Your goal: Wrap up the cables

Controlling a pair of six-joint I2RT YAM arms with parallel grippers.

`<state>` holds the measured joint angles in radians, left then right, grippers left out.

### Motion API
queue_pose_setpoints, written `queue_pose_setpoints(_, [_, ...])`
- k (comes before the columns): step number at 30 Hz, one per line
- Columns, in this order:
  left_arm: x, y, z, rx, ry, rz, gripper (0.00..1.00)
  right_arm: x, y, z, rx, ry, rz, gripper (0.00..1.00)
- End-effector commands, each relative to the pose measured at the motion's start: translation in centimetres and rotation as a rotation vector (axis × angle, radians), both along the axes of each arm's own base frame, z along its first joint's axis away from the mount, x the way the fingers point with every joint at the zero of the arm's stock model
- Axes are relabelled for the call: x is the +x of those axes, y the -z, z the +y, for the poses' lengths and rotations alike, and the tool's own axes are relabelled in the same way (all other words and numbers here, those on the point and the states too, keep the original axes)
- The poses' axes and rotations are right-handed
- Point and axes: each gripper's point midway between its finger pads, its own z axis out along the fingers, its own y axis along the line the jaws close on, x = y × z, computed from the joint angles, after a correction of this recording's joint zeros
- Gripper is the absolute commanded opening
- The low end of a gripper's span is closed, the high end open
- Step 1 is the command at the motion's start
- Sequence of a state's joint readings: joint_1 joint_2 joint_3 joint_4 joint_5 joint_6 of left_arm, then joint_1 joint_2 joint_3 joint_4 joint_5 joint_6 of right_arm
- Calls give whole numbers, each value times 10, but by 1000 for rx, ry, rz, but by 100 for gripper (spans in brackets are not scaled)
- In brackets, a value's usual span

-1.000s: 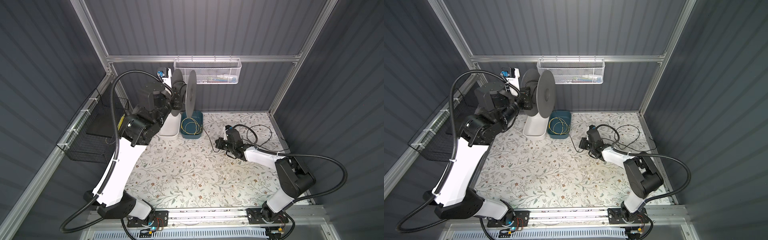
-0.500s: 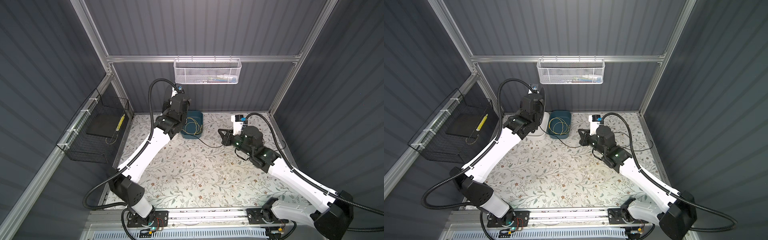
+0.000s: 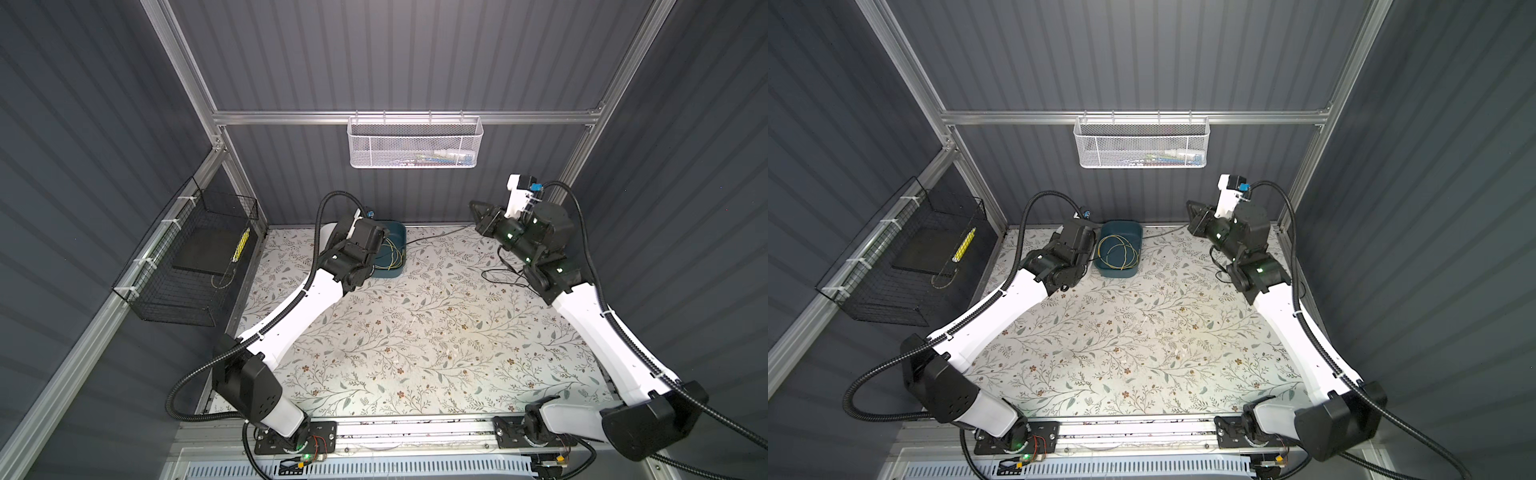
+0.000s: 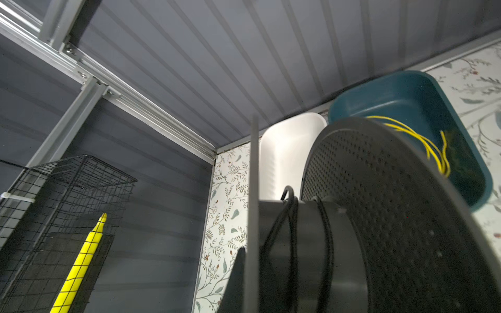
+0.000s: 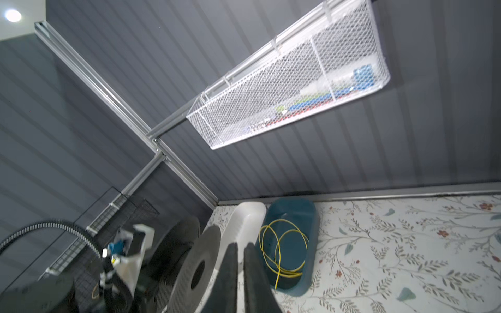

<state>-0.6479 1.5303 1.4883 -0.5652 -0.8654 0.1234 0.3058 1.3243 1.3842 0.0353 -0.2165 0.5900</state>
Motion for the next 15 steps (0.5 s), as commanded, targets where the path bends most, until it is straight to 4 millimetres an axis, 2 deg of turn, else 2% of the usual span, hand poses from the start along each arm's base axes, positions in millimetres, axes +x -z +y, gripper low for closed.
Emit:
queue_pose_setpoints(1, [-25, -10, -2, -53, 55, 7, 0, 16, -27, -7, 39, -5, -49, 11])
queue_pose_setpoints(4, [-51, 12, -11, -37, 118, 61, 0, 36, -36, -23, 42, 49, -58, 13])
queue_pose_setpoints(7, [-75, 21, -10, -14, 147, 78, 0, 54, -41, -45, 58, 100, -60, 14])
queue_pose_setpoints(12, [-102, 33, 15, -8, 112, 119, 0, 81, -45, -82, 98, 155, -48, 17])
queue_pose_setpoints(15, [-115, 33, 34, 9, 75, 121, 0, 95, -43, -103, 127, 188, -35, 19])
